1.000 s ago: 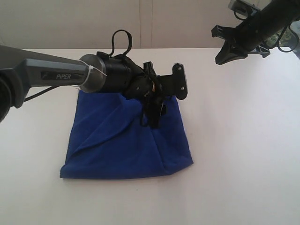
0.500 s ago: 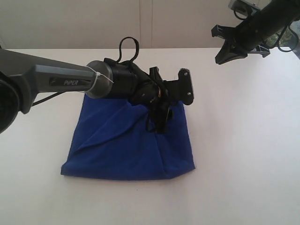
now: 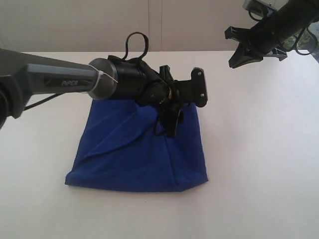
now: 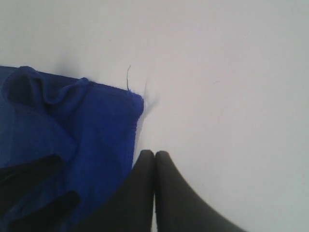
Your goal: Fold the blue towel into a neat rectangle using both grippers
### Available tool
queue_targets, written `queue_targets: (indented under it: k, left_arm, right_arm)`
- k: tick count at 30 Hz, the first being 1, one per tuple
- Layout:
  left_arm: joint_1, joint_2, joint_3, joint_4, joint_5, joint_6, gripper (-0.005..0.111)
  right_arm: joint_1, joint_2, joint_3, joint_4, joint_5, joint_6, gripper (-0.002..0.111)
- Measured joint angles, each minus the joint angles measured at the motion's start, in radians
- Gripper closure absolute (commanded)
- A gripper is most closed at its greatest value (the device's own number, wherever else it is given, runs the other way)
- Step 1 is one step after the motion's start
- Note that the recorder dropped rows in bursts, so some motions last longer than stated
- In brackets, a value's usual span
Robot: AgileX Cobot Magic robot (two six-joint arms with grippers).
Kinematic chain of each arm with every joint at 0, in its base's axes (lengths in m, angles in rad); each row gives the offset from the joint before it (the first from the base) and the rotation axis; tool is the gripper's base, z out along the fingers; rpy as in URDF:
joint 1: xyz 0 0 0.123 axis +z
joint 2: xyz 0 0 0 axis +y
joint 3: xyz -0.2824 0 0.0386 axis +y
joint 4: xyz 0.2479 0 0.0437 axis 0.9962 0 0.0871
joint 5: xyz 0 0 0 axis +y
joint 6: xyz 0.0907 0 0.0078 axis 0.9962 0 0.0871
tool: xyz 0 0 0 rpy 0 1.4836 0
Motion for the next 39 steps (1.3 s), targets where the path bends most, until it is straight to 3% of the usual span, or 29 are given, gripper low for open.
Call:
queue_targets:
  k: [5,11,27,39]
  left_arm:
    - [0.004,-0.076,0.000,0.041,0.092,0.000,0.045]
    - [0.019,-0.048,0.000,0.051,0.158,-0.004,0.045]
    - [0.019,0.000,0.000,0.027,0.166,-0.008,0.045]
    - [0.019,0.011,0.000,0.149,0.172,-0.025,0.045]
  right_arm:
    - [0.000,0.000,0.000,0.000,0.000,0.000,0.108]
    - [0.000,0.000,0.000,0.000,0.000,0.000,0.108]
    - [0.000,0.000,0.000,0.000,0.000,0.000,0.108]
    - [0.000,0.000,0.000,0.000,0.000,0.000,0.108]
